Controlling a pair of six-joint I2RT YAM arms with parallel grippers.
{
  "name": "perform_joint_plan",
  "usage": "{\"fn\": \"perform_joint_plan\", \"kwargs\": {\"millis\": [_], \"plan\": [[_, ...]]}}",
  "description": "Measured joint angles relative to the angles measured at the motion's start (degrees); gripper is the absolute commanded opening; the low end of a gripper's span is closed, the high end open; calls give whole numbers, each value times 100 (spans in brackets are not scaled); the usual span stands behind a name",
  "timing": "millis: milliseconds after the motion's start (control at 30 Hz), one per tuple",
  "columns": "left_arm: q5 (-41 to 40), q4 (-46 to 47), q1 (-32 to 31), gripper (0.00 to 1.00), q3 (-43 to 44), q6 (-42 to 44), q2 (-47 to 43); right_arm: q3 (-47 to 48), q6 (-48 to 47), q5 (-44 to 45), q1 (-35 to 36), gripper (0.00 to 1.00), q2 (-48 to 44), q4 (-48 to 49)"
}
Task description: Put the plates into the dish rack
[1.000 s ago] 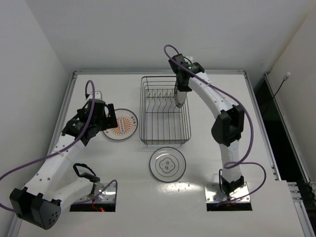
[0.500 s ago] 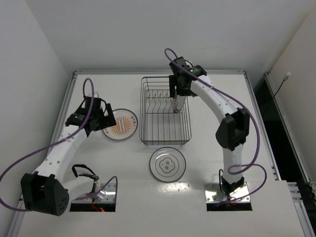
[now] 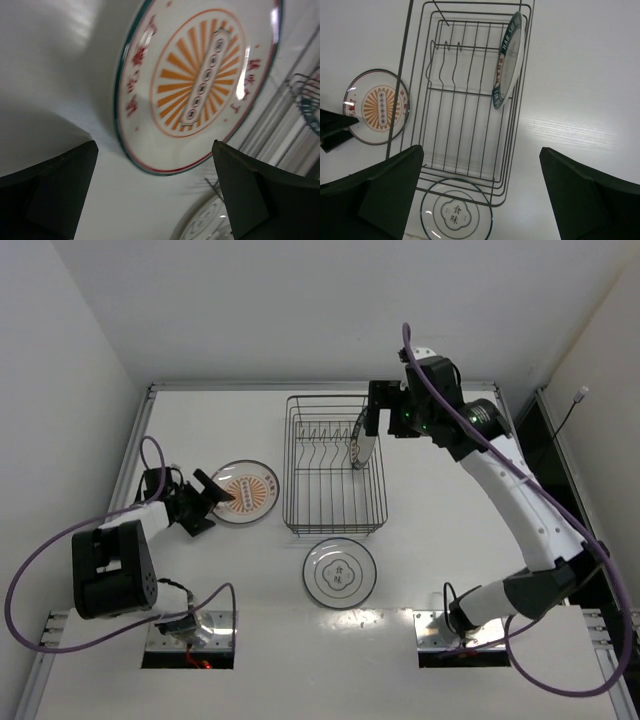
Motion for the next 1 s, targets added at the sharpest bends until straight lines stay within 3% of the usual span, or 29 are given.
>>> {"fn": "perform_joint_plan", "kwargs": {"millis": [67, 167, 200, 300, 333, 433, 600, 700, 733, 800, 900, 933, 967, 1000], "plan": [[389, 560, 63, 98, 2, -184, 282, -247, -35, 37, -24, 100, -258, 11], [800, 1163, 157, 57, 0, -448, 673, -470, -90, 122, -42, 100, -520, 24], [863, 1318, 192, 33, -7, -481, 817, -560, -98, 151, -61, 100, -621, 20], [953, 1515, 254, 0, -17, -564, 1220, -815, -129, 142, -96, 78, -918, 72], [1036, 1545, 267, 0, -15, -597, 1320, -929, -149, 125, -103, 54, -1043, 90], [1287, 1646, 326, 0, 48, -592, 1392, -1241, -155, 68, -125, 35, -1342, 168], [1272, 1200, 461, 0, 179, -415, 960, -1473, -131, -131, -162, 21, -1473, 348], [1082, 562, 560, 0, 636, -203, 328, -1556, -129, -544, -190, 19, -1427, 520], [1062, 459, 568, 0, 804, -155, 142, -1578, -129, -708, -197, 20, -1390, 586], [1071, 291, 595, 0, 1158, -101, -267, -1646, -111, -1145, -223, 43, -1316, 807], [1161, 407, 540, 0, 1386, -186, -1012, -1899, -28, -2000, -306, 65, -1198, 1279], [1215, 457, 505, 0, 1390, -254, -1217, -2017, 44, -2367, -343, 76, -1147, 1480], [1300, 531, 437, 0, 1390, -365, -1440, -2173, 131, -2736, -389, 97, -1108, 1722], [1379, 575, 374, 0, 1388, -437, -1545, -2317, 240, -3047, -426, 100, -1069, 1928]]}}
